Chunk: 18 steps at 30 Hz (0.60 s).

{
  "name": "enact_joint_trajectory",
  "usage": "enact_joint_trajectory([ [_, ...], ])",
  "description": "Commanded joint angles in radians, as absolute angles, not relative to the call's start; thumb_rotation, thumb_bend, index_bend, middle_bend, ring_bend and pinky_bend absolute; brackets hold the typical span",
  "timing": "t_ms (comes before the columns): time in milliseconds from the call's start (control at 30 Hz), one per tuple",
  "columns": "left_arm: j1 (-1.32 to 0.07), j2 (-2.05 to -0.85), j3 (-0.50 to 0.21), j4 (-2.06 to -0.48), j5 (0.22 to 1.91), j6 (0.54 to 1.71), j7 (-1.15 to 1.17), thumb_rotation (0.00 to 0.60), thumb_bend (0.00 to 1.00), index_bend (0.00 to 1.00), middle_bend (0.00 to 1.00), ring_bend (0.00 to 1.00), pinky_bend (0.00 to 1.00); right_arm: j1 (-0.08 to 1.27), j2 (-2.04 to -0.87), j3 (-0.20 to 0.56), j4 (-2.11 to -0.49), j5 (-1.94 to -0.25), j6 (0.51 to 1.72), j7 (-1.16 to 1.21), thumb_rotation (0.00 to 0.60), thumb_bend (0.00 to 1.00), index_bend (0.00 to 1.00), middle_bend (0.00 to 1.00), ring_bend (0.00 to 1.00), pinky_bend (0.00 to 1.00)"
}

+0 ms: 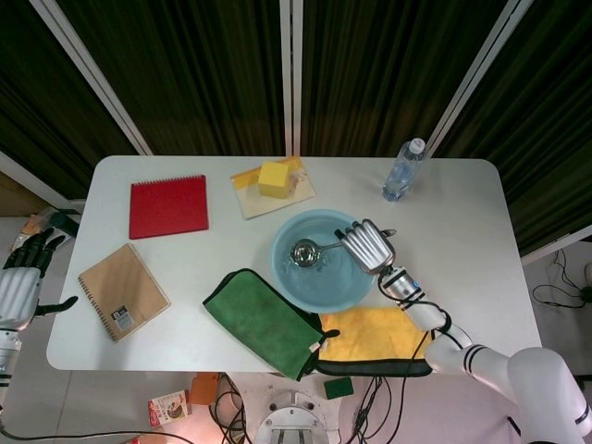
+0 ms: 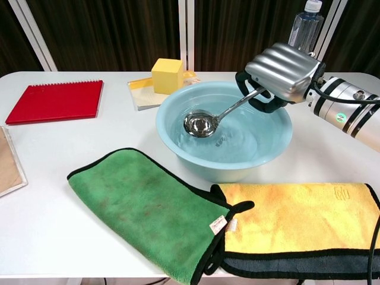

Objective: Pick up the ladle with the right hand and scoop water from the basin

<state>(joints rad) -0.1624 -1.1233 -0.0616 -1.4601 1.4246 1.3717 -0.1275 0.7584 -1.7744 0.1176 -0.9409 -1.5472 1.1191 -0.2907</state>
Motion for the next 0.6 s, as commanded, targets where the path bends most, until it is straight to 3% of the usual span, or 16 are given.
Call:
enact_joint_trajectory([
  [33,-0.165,-1.126,-0.060,-1.459,1.425,1.366,-0.126,0.600,0.02,0.11,0.00,0.00,0.16,0.742,-1.726,0.156,-1.039,-1.461,1.050,-0.286,0.600,0.60,0.74,0.75,0.70,0.82],
  [333,-0.178,-1.131,-0.062,-1.465,1.421,1.343,-0.110,0.600,0.02,0.11,0.00,0.00,0.16,0.742,-1.578,0.226,-1.312,-1.180,0.842,-0.365,0.600,0.60,0.75,0.75,0.70,0.82],
  [600,-0.184,-1.127,-0.064,-1.473,1.412,1.328,-0.101,0.600,0.02,0.11,0.00,0.00,0.16,0.778,-1.500,0.239,-1.417,-1.033,0.789,-0.445,0.600,0.60,0.75,0.75,0.70,0.82],
])
